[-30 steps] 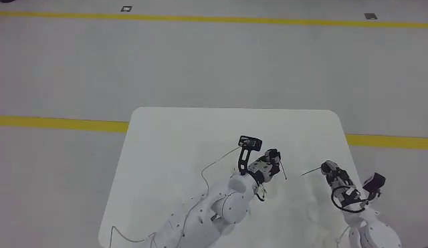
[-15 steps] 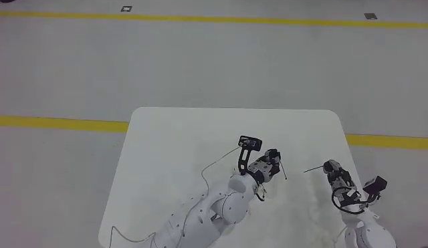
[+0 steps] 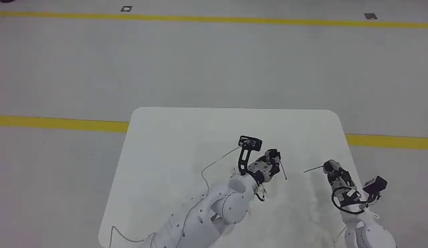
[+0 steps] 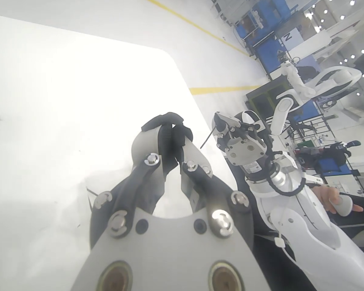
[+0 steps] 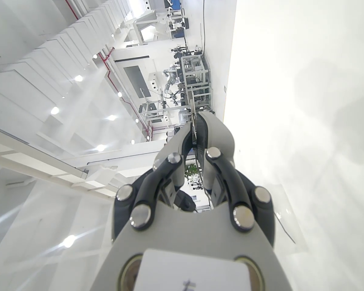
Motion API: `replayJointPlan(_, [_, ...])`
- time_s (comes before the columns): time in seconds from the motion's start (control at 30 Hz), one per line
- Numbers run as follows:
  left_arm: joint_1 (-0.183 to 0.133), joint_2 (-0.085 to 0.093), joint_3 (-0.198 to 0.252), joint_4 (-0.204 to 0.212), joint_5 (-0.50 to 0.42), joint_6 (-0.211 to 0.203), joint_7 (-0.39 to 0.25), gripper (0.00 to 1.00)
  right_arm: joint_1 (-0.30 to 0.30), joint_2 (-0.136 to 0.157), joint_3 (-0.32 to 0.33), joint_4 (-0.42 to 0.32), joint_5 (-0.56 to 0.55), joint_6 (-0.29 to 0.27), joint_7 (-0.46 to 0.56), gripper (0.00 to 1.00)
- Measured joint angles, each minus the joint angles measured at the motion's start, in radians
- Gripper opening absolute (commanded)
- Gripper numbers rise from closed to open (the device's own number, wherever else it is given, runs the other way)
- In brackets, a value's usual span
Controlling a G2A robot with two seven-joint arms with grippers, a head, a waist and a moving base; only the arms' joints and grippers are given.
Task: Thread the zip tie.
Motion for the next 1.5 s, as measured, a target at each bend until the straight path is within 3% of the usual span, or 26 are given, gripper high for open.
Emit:
replayJointPlan(0.5, [0.002, 0.000, -0.002, 0.000, 0.004, 0.002, 0.011, 0.00, 0.000, 0.000, 0.000, 0.000, 0.000, 0.000, 0.000, 0.00])
replayJointPlan(0.67, [0.011, 0.000, -0.005, -0.010, 0.034, 0.010, 0.080, 0.00, 0.003, -0.002, -0.009, -0.004, -0.002, 0.003, -0.009, 0.00])
replayJointPlan(0.87, [0.042, -0.007, 0.013, -0.031, 0.105, 0.052, 0.238, 0.00, 0.015, -0.011, -0.025, -0.023, 0.055, -0.012, -0.073, 0.00])
replayJointPlan(1.13, [0.051, -0.036, 0.070, 0.015, 0.208, 0.148, 0.455, 0.00, 0.018, -0.028, -0.065, -0.065, 0.114, -0.099, -0.153, 0.00])
replayJointPlan(1.5, [0.051, -0.035, 0.069, 0.015, 0.207, 0.145, 0.452, 0.00, 0.028, -0.032, -0.078, -0.061, 0.094, -0.116, -0.189, 0.00])
